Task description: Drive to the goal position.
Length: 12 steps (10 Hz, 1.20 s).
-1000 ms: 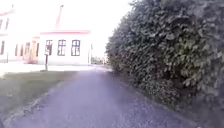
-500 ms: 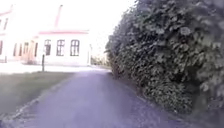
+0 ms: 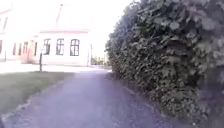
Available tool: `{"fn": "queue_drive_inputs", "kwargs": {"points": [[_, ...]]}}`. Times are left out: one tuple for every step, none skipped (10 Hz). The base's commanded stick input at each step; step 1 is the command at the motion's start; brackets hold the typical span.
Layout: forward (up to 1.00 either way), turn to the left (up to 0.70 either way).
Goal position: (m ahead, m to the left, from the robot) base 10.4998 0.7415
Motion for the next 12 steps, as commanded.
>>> {"fn": "queue_drive_inputs", "kwargs": {"points": [[0.70,0.00],[0.70,0.00],[0.70,0.00],[0.70,0.00],[0.70,0.00],[0.70,0.00],[0.70,0.00],[0.70,0.00],[0.70,0.00],[0.70,0.00],[0.70,0.00],[0.70,0.00]]}}
